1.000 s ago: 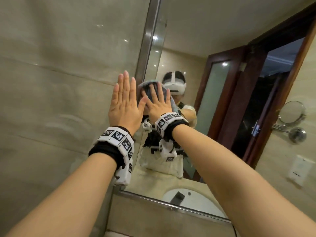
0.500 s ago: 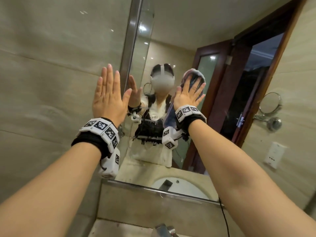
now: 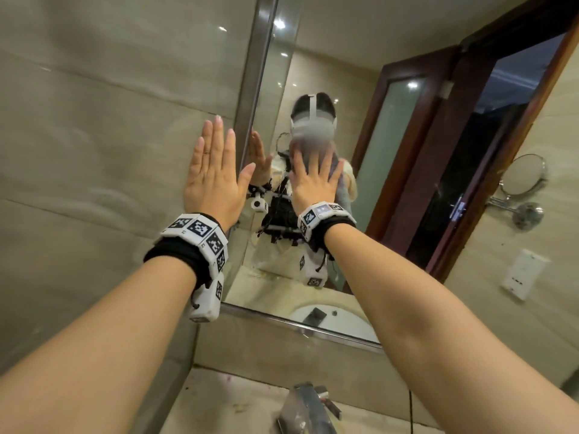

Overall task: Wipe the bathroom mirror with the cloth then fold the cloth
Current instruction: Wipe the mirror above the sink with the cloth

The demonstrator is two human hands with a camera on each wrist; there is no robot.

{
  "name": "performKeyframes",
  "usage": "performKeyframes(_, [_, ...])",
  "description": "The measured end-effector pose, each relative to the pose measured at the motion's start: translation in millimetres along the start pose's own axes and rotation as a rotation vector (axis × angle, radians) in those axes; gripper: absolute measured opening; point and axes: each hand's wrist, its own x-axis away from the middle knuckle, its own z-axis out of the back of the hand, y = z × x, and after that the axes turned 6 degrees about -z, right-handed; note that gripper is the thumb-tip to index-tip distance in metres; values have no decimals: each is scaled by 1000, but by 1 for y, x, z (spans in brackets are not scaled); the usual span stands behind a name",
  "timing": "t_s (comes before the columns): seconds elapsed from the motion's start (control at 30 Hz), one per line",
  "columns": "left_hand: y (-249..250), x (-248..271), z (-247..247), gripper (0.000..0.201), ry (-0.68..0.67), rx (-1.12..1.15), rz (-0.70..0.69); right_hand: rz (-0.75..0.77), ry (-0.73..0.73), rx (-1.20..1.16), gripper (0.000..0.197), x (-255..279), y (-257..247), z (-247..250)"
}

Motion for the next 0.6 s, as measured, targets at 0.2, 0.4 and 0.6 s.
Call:
performKeyframes(0.2, [1, 3, -4, 63, -19, -28, -1, 425, -168, 245, 70, 26, -35, -42])
performKeyframes(0.4, [-1, 8, -10, 63, -25, -34, -4, 421, -117, 222, 62, 28, 2, -31])
performKeyframes(0.6, [-2, 15, -11, 64, -50, -18, 3, -153, 73, -12, 58, 58, 76, -30])
